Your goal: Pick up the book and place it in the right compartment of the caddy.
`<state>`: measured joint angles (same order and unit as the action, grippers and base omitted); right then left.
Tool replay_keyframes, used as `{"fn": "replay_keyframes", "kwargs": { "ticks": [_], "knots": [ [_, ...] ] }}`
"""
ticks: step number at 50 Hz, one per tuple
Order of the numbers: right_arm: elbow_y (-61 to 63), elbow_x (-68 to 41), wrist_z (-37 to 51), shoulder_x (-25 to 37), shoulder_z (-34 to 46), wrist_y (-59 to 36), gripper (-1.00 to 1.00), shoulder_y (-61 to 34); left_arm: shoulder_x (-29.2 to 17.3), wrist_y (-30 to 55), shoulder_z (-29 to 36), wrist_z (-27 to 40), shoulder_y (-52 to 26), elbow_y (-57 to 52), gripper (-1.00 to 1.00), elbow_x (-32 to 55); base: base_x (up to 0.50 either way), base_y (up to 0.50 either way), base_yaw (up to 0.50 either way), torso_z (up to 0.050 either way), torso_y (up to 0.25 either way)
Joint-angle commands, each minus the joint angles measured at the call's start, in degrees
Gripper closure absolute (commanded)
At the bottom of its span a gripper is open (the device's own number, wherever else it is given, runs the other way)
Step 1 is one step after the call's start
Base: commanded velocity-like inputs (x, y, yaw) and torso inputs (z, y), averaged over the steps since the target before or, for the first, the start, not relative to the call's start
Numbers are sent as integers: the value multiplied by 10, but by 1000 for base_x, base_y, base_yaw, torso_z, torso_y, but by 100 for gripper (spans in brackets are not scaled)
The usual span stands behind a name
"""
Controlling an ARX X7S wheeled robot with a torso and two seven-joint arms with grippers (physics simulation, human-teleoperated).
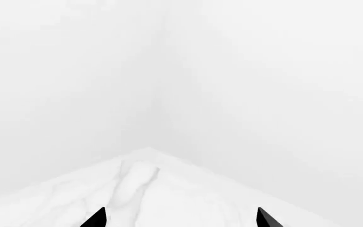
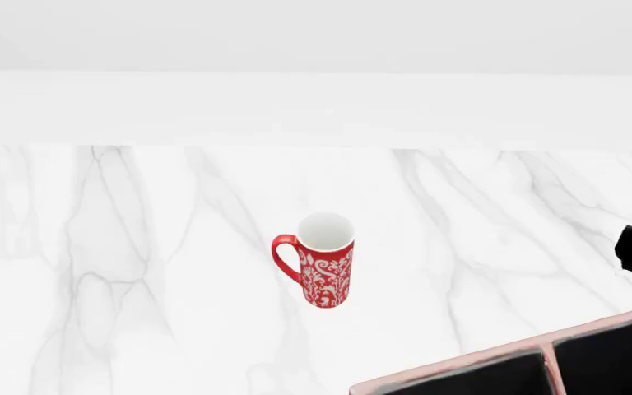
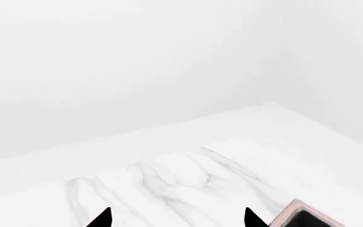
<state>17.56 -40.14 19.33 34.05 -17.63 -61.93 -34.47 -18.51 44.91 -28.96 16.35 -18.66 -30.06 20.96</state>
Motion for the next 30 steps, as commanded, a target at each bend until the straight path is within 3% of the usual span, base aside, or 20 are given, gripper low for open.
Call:
{"fn": "replay_keyframes", "kwargs": {
  "ticks": [1, 7, 11, 30],
  "knots": [
    [-82, 65, -43, -87, 198, 92, -100, -122, 46, -4, 297, -29, -198, 133, -100, -30, 0, 0, 0, 0, 0],
    [-110, 85, -55, -129, 263, 105, -100, -166, 96, -17, 384, -51, -252, 171, -100, -37, 0, 0, 0, 0, 0],
    [-116, 92, -58, -153, 289, 111, -100, -184, 114, 2, 406, -52, -278, 161, -100, -30, 0, 0, 0, 0, 0],
    [-136, 99, -71, -178, 332, 123, -100, -202, 127, -9, 435, -58, -308, 192, -100, -16, 0, 0, 0, 0, 0]
  ]
}}
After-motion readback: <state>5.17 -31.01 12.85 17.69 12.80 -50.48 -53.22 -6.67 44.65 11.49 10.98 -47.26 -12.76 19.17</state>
